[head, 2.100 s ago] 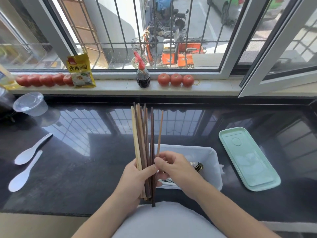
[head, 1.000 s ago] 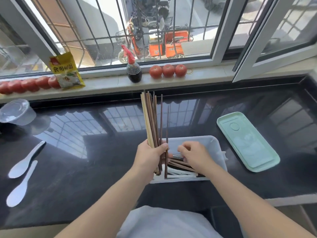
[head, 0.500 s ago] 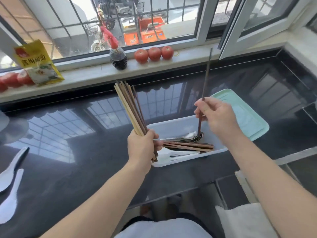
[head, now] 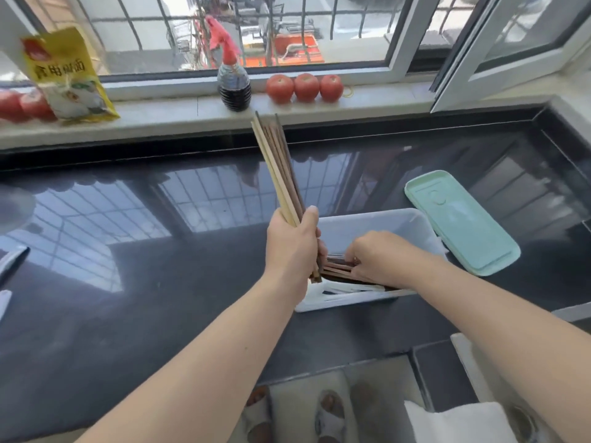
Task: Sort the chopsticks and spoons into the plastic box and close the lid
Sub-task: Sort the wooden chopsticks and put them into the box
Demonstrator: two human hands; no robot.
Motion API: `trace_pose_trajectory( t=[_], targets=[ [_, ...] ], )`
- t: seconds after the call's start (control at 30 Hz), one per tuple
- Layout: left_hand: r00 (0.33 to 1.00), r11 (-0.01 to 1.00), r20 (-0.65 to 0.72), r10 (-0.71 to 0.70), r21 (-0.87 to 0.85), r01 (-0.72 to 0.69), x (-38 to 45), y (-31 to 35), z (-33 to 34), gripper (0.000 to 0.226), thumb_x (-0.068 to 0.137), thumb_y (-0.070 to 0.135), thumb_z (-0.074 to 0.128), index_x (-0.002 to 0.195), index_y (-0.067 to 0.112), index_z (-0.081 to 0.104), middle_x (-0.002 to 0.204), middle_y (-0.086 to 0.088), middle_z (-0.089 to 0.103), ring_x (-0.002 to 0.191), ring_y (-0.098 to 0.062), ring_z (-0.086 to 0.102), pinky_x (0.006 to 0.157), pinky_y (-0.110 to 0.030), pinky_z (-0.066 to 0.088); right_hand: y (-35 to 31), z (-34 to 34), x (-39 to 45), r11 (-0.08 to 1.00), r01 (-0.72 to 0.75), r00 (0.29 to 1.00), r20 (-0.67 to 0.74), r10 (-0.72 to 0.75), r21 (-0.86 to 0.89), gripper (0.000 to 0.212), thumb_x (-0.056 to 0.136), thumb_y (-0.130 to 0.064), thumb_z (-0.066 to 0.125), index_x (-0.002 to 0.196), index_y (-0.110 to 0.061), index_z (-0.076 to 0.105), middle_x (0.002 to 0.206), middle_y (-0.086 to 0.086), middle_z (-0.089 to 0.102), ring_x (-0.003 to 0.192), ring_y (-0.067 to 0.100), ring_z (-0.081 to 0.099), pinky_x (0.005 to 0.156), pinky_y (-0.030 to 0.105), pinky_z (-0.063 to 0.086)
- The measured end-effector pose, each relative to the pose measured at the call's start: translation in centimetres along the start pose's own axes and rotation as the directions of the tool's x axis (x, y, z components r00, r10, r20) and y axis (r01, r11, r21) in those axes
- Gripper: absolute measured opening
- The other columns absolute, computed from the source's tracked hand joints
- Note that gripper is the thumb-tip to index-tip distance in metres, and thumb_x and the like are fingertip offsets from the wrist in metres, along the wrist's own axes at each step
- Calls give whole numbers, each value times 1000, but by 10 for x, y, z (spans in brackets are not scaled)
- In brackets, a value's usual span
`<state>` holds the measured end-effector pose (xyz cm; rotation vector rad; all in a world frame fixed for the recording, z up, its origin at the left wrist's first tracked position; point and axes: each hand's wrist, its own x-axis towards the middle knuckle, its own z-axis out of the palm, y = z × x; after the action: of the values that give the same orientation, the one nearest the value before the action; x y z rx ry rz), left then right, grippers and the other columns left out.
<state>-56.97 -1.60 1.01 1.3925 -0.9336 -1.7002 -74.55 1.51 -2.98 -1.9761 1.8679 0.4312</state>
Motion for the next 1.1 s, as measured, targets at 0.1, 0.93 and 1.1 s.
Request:
trace_pose_trajectory(
  t=[0.1,0.93,1.1],
  targets=[
    [999,999,-30,44,33,-43,3,-10,8,9,96,15,53,99,14,46,79,-6,51,46,-17,49,45,-32,44,10,5,7,998,68,998,-20,-68,12,18,83,-38,62,99,-30,66,92,-5,65,89,24,61,77,38,53],
    [982,979,113,153,120,-166,2,-30,32,13,96,12,68,107,11,62,90,-8,78,83,-28,78,67,-42,62,25,-10,11,212,437,889,-455,42,874,26,106,-16,48,86,-7,62,69,1,68,54,25,60,55,39,50],
    [887,902,-183,425,168,-398,4,-25,19,8,100,13,62,96,14,56,77,-7,71,61,-25,72,57,-40,60,29,-4,7,414,498,837,-547,-1,762,23,105,-19,50,87,-10,61,67,6,68,49,15,54,52,25,44]
  ],
)
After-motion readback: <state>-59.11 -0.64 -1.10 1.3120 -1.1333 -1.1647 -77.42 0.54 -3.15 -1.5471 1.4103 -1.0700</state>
